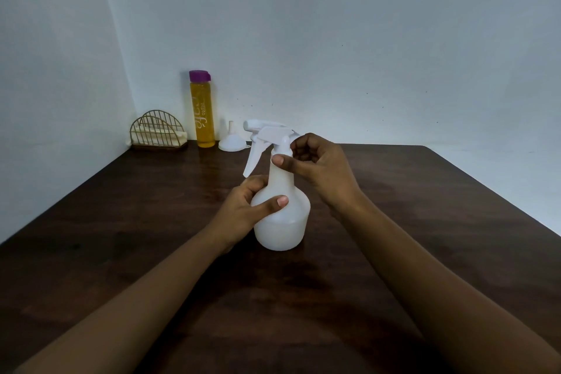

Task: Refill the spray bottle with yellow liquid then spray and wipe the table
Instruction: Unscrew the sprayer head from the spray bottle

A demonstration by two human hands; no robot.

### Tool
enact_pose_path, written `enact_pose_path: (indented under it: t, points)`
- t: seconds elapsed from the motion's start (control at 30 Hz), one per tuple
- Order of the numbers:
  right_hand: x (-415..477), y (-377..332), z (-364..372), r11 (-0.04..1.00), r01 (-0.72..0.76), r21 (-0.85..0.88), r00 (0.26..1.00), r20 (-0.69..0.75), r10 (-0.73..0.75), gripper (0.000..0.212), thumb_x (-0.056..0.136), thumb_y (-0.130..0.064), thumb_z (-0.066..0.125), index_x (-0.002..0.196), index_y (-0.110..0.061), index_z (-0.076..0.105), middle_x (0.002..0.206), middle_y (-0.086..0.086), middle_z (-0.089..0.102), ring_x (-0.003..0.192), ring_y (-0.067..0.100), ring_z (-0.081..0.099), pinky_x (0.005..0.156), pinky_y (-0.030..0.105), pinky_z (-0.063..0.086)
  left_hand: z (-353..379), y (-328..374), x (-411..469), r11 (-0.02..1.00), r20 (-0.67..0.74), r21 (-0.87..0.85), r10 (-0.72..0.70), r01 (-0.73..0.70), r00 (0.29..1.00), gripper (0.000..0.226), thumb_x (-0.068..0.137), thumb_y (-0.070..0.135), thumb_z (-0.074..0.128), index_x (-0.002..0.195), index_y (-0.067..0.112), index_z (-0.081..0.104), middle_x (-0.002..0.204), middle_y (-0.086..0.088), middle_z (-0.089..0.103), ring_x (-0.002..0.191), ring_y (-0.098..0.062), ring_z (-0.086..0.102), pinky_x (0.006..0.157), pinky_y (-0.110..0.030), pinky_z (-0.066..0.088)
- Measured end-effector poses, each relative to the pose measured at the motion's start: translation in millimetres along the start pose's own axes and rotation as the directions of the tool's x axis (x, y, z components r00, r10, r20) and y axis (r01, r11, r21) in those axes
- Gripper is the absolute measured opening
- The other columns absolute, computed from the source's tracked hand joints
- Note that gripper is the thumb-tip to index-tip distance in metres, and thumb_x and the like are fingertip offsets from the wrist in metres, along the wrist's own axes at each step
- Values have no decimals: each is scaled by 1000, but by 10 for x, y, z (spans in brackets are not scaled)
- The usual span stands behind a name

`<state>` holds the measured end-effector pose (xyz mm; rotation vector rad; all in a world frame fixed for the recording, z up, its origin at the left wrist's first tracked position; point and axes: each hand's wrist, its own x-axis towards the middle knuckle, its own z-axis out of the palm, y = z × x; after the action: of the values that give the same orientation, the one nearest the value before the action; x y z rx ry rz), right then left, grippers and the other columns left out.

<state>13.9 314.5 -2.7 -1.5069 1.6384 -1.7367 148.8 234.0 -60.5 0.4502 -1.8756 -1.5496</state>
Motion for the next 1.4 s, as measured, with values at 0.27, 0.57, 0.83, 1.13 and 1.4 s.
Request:
enact_pose_path:
  t: [0.27,0.57,0.83,1.13,1.4]
  points:
    - [-14,-33,-157,988,-108,111,946,318,67,37,77,-32,68,108,-12,60,107,7,64,100,16,62,86,29,51,-25,-3,2,998,20,6,-55,55,998,63,60,48,73,117,25,60,119,-1,65,106,-18,64,87,-38,54]
    - [-85,53,165,1000,-19,23,993,-112,21,38,67,-28,83,92,-17,57,94,2,65,89,16,64,75,30,56,-31,8,-28,999,17,-34,-35,36,999,38,73,31,68,110,27,62,108,2,71,100,-17,67,83,-35,56]
    - [19,118,-94,965,-110,239,969,242,50,35,85,-23,63,117,-10,61,113,0,66,104,13,63,85,26,50,-38,-19,21,997,-13,-58,-51,50,999,42,67,33,69,108,26,62,108,0,71,98,-18,68,81,-34,56]
    - [-47,105,136,998,60,19,982,-180,-56,32,67,-28,82,87,-23,56,88,-7,63,84,6,61,73,23,54,-36,-44,33,997,-23,-69,-42,40,999,41,70,31,72,109,25,62,108,1,71,99,-18,68,81,-36,56]
    - [27,160,-60,951,-81,299,975,222,13,21,88,-20,59,107,-14,66,103,-1,68,98,13,63,81,26,49,-37,-25,27,997,-9,-75,-30,29,1000,38,67,30,69,104,25,63,101,6,73,95,-15,69,78,-29,56]
